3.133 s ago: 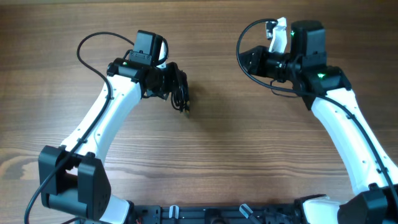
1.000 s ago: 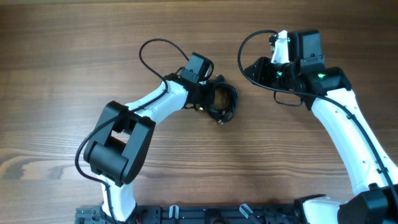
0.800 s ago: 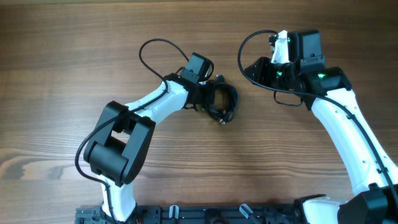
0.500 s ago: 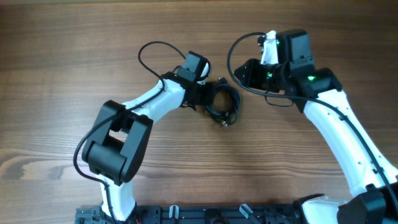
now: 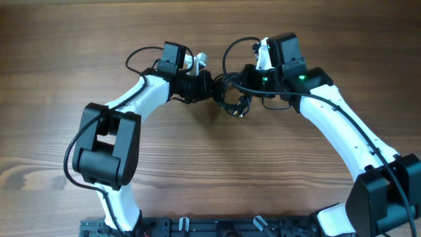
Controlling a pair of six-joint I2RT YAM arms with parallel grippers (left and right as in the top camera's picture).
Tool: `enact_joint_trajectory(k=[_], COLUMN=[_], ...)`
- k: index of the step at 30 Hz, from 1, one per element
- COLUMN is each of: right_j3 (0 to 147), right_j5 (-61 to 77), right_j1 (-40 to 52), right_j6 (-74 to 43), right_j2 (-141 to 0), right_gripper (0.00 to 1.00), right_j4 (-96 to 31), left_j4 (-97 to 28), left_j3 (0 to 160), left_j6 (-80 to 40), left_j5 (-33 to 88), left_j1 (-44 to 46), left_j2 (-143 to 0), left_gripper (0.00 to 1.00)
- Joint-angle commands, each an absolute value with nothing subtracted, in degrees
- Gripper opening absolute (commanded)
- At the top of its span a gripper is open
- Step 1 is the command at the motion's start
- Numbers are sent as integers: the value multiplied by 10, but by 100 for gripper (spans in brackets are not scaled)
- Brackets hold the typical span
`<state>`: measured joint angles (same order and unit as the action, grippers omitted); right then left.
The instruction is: Untangle cables
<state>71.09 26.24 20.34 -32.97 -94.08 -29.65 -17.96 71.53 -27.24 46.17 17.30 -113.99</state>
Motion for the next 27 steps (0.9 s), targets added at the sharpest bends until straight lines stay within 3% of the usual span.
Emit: enact_joint_trajectory(k=[1,8,17,27], right_j3=[720,717,717,717], right_j5=[285,263,251,224], right_j1=[218,225,226,226], right_j6=[-339,-352,-363,-377], right_j2=[-962,-1000,-1055,-1084], right_gripper=[18,16,24,27], right_j4=[-279,-284,-277,-236], left_j4=[-175,-176,-176,-175], left_j3=[723,723,723,723], left_j6=[-293,-297,-297,-296], left_j5=[505,488,476,580], left_j1=[179,177,177,147], left_j2=[-1120,-1120,-1120,-1120], left_gripper=[4,4,4,4])
